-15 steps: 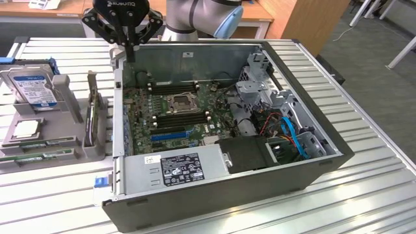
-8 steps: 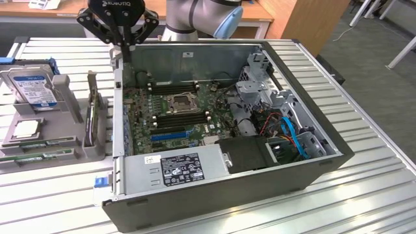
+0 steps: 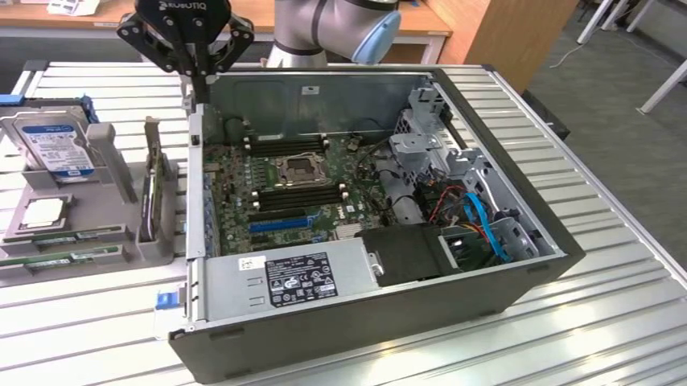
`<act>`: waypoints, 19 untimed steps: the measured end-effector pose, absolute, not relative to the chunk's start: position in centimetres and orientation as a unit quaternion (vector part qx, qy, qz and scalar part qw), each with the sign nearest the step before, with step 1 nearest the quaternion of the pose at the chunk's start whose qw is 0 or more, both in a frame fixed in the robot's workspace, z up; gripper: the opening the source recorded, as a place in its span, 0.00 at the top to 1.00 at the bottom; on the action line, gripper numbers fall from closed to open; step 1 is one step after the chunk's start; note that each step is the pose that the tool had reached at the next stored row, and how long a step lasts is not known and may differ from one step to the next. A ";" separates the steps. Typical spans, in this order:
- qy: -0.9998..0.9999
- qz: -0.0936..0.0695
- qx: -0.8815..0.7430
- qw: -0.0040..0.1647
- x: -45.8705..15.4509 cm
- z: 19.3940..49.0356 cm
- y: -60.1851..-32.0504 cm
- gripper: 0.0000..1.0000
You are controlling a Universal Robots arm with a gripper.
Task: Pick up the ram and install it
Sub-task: 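Reach for the ram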
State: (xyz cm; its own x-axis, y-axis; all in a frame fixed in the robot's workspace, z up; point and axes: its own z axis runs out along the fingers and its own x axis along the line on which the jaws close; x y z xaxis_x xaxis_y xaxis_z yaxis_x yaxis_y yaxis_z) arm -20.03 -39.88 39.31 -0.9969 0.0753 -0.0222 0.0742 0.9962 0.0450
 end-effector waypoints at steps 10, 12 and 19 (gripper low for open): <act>0.999 0.022 0.037 0.012 -21.2 39.3 -39.9 0.90; 0.999 0.022 0.037 0.012 -21.5 39.3 -39.9 0.90; 0.999 0.022 0.037 0.012 -22.4 39.3 -39.9 0.90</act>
State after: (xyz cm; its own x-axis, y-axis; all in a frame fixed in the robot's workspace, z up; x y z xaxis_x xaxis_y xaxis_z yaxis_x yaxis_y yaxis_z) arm -22.43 -39.85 39.30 -0.9969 0.0752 -0.0221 0.0742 0.9962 0.0449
